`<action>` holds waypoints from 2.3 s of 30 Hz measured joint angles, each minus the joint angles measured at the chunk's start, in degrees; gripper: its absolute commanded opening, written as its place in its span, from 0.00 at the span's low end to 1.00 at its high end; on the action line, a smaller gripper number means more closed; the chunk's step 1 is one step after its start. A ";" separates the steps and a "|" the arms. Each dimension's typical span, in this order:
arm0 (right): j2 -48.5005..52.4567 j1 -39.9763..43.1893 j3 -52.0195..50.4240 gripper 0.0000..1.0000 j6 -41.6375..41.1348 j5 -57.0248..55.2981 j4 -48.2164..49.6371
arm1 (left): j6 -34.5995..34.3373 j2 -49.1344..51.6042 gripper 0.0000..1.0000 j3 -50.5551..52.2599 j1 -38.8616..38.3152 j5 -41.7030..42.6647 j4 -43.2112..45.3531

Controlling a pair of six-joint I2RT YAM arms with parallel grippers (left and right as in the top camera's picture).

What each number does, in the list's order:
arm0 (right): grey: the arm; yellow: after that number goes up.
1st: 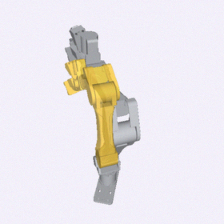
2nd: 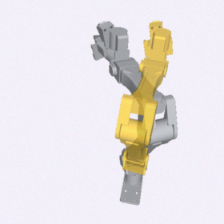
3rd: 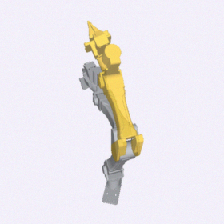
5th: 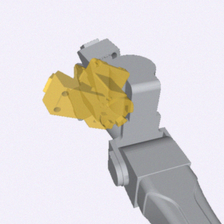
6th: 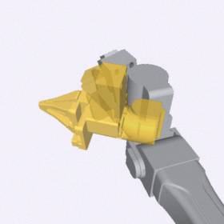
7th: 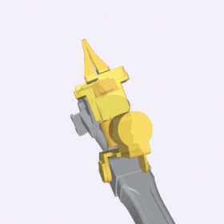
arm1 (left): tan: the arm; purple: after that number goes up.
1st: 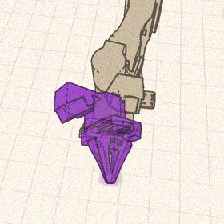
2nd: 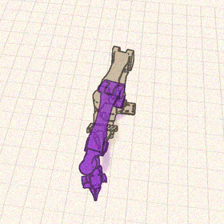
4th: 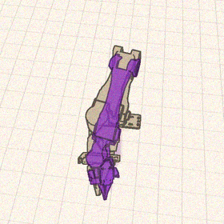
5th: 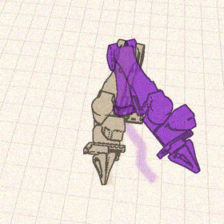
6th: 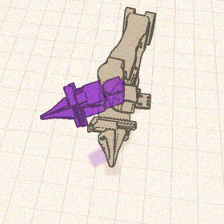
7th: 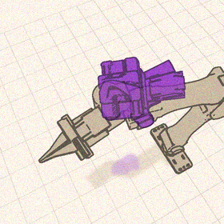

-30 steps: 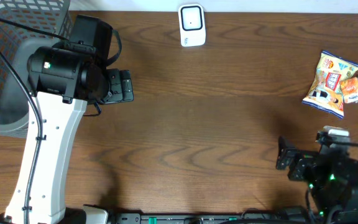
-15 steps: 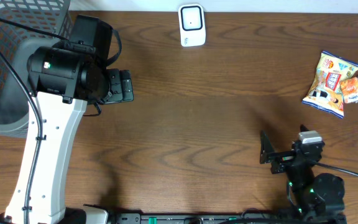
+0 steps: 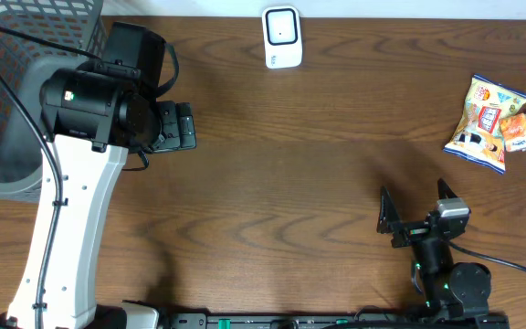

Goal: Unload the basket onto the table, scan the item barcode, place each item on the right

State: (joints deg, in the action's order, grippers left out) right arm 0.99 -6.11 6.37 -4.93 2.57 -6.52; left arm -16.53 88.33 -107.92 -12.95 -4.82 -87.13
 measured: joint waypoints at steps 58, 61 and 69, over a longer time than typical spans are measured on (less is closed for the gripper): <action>-0.24 0.61 -5.86 0.99 3.67 -2.99 2.29 | 0.00 0.00 0.98 0.00 0.00 0.00 0.00; -0.24 1.14 -5.86 0.99 3.23 -3.30 2.29 | 0.00 0.02 0.98 0.00 0.00 0.00 0.00; -0.24 1.29 -5.86 0.99 3.04 -3.41 2.29 | 0.00 0.02 0.98 0.00 0.00 0.00 0.00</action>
State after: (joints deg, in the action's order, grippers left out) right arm 0.75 -4.82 0.51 -1.89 -0.84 -4.23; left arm -16.53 88.36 -107.92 -12.95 -4.82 -87.13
